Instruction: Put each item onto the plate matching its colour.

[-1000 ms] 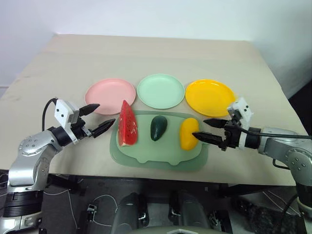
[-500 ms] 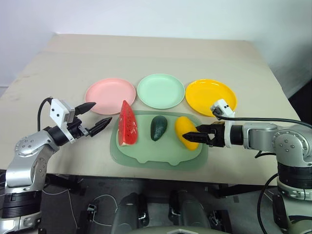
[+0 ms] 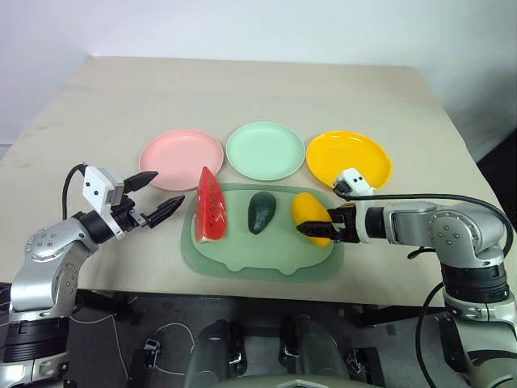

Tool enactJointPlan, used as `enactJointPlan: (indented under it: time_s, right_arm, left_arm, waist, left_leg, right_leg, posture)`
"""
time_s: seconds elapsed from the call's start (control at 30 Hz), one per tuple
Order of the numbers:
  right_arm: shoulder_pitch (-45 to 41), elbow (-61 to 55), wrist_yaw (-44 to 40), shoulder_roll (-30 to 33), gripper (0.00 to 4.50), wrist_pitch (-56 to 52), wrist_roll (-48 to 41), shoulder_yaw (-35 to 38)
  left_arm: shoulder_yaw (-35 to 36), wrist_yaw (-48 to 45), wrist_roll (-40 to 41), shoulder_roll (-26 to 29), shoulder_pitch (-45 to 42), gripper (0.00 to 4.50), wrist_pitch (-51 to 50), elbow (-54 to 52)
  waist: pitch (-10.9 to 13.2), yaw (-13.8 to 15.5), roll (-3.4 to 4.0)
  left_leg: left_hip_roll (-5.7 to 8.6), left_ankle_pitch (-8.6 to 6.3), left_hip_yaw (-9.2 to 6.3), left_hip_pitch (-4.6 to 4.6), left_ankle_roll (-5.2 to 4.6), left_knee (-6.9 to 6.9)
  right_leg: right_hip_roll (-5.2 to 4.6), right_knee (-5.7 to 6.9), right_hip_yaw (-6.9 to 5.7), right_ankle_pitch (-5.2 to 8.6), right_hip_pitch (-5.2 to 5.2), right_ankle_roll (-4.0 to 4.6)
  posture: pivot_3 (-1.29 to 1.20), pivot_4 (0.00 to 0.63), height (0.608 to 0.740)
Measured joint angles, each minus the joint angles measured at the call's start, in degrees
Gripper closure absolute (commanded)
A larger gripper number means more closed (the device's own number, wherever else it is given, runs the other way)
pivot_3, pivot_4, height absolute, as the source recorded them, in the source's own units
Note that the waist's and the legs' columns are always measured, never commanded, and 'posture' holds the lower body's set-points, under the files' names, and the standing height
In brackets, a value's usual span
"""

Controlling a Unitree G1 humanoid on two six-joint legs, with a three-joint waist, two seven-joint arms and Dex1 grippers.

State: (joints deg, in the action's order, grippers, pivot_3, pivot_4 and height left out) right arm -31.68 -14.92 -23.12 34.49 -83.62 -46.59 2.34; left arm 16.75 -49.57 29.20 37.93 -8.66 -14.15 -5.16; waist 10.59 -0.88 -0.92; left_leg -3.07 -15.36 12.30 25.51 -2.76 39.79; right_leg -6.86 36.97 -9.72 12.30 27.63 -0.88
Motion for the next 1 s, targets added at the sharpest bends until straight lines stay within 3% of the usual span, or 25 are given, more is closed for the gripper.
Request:
enactJointPlan:
  time_s: [0.13,0.4,0.53,0.67,1.0]
  right_arm:
    - [-0.2,-0.3,-0.7,0.1,1.34,1.7,1.5,-1.4]
    - [-0.7,-1.6,-6.3,5.9,1.34,7.3,3.0,-0.4]
    - [-3.9,2.7,-7.2,7.8,1.34,14.7,8.0,-0.1]
    - [-6.8,10.7,-8.1,7.8,1.34,22.7,14.5,-2.4]
    - [-18.4,42.9,-9.8,0.2,1.34,41.6,30.0,-8.6]
  left_arm:
    - [0.0,0.1,0.0,0.0,0.0,0.0,0.1,0.0]
    - [0.9,0.2,0.0,0.2,1.0,0.0,1.0,0.0]
    - [1.0,0.3,0.0,0.2,1.2,0.0,1.0,0.0]
    - [1.1,0.7,0.0,0.3,1.2,0.0,1.1,0.1]
    - [1.6,0.9,0.0,0.8,1.0,0.0,1.1,0.5]
  waist:
    - [0.0,0.0,0.0]
    - [0.0,0.0,0.04]
    - [0.0,-0.1,0.05]
    - [0.0,-0.1,0.05]
    - [0.0,-0.4,0.06]
  left_leg:
    - [0.0,0.0,0.0,0.01,0.0,-0.02]
    - [0.0,0.0,0.01,0.04,0.0,-0.05]
    - [0.0,0.01,0.02,0.04,0.02,-0.06]
    - [0.0,0.02,0.05,0.06,0.03,-0.11]
    - [-0.01,0.13,0.18,0.29,0.17,-0.1]
  right_leg:
    - [0.0,-0.01,0.0,0.0,0.02,0.0]
    - [0.01,-0.06,0.0,0.02,0.05,-0.03]
    - [0.01,-0.06,0.0,0.05,0.07,-0.08]
    - [0.01,-0.06,0.01,0.01,0.13,-0.01]
    - [0.05,0.24,0.05,-0.12,0.46,-0.21]
  posture:
    - [0.0,0.15,0.696]
    - [0.0,0.15,0.696]
    - [0.0,0.15,0.696]
    - [0.0,0.15,0.696]
    - [0.0,0.15,0.696]
